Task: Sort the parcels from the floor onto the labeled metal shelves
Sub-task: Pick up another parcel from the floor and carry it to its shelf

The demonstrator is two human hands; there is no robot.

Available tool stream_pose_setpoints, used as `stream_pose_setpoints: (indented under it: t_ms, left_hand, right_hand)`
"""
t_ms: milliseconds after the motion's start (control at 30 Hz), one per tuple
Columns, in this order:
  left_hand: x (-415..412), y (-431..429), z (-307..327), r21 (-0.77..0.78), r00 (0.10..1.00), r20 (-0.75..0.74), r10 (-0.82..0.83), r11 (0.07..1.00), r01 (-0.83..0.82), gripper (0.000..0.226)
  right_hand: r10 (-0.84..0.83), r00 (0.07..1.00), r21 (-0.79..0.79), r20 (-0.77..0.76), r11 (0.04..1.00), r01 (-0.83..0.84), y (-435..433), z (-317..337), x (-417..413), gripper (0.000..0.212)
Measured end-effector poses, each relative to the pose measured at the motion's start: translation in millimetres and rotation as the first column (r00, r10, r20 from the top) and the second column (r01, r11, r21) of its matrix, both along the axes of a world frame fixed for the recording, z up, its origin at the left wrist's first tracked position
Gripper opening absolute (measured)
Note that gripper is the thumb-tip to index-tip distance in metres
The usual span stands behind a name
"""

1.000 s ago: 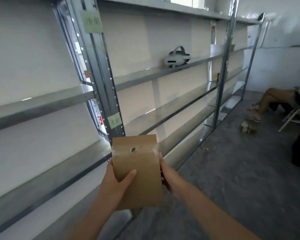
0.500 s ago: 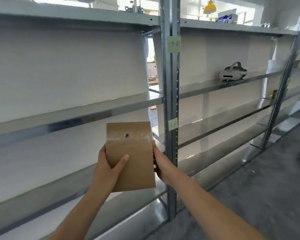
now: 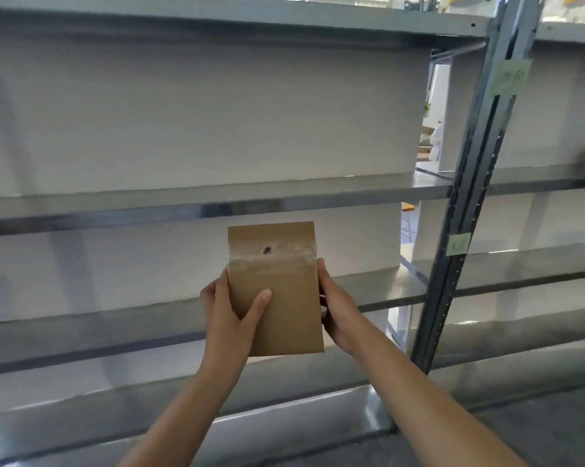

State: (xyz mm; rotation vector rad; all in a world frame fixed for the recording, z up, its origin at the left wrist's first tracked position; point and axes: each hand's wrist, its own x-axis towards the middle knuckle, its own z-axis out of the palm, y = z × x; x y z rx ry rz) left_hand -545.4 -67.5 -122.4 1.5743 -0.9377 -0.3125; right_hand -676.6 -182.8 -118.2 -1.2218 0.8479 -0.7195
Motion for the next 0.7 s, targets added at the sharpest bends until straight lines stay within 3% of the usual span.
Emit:
stream_pose_setpoints:
  t_ms: [233, 367, 533, 700]
  left_hand:
    - [35, 33, -7, -0.127, 0.992, -0.093, 0.082, 0.988, -0.094, 0.069]
    - [46, 43, -6, -0.197, 0.987, -0.107, 0.118, 0.971, -0.138, 0.050]
    - [59, 54, -6, -0.203, 0.989, -0.068, 0.129, 0.969, -0.140, 0.026]
    - [65, 56, -3, -0.176, 0.993, -0.083, 0.085, 0.979, -0.099, 0.020]
  right_hand:
    - [0.031, 0.999, -0.075, 0.031, 0.997, -0.029, 24, -3, 30, 0.055]
    - [0.011, 1.000, -0.088, 0.021, 0.996, -0.009, 25, 0, 43, 0.047]
    - [0.022, 0.995, 0.023, 0.096, 0.999, -0.025, 30, 0, 52, 0.040]
    - [0.032, 0.979, 0.120, 0.201, 0.991, -0.057, 33, 1, 51, 0.038]
